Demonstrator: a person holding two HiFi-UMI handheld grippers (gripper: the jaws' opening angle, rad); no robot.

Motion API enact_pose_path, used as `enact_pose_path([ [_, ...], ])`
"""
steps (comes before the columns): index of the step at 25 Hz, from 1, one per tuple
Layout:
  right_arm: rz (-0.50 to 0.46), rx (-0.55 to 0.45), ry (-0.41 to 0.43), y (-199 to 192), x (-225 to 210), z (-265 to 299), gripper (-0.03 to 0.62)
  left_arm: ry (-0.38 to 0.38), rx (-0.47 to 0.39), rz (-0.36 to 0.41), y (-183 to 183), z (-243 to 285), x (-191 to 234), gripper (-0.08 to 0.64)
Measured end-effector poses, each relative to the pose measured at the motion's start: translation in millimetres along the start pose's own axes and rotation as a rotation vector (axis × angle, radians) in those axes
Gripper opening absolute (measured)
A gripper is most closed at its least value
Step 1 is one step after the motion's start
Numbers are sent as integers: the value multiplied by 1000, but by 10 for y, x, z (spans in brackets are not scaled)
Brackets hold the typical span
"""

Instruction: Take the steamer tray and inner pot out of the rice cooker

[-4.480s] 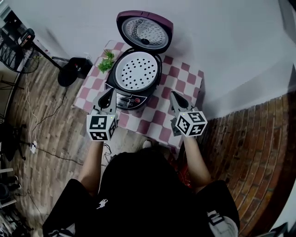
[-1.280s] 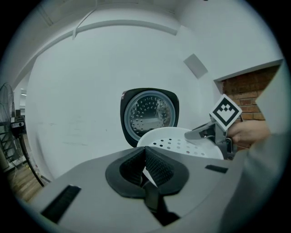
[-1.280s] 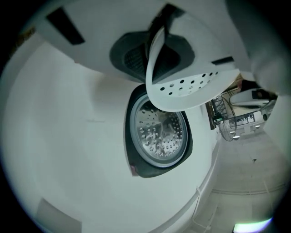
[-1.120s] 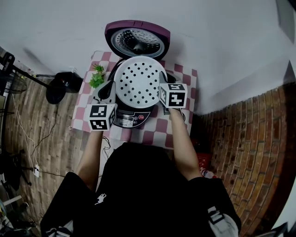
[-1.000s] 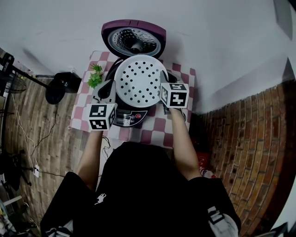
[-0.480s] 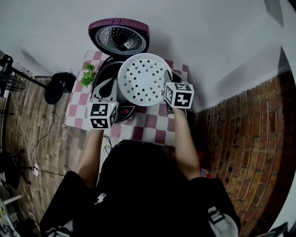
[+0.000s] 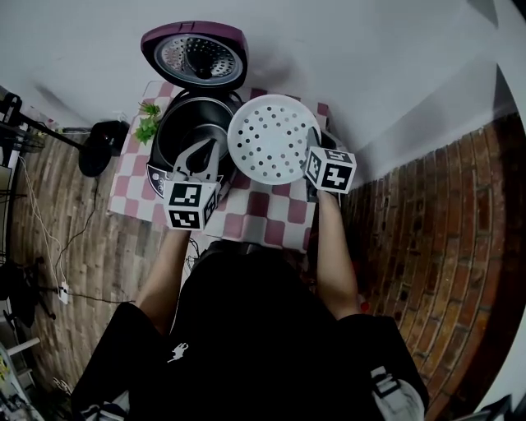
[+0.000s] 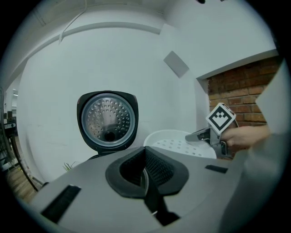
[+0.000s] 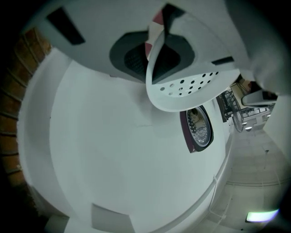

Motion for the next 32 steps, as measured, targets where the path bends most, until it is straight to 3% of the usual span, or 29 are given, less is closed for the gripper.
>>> enact_pose_path([
  [10,60,44,-57,-545,-463,-60,12,-84,42,45,-239,-11,-632,3],
  [18,110,124,-85,-1206,-672,43,12,-131,118,83,-617,-48,-992,3],
  [32,210,175,-126,-1918,-894,314,12,-140,242,130,-1127,-41,-1086,3],
])
Point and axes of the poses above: the fingertips, and each gripper's own axes: z forward along the fingers, x to its left, y out of its top, the point moved 2 cm from there along -z, backward along the fingers, and after that the axes turned 12 degrees about y, right-handed, at the moved point
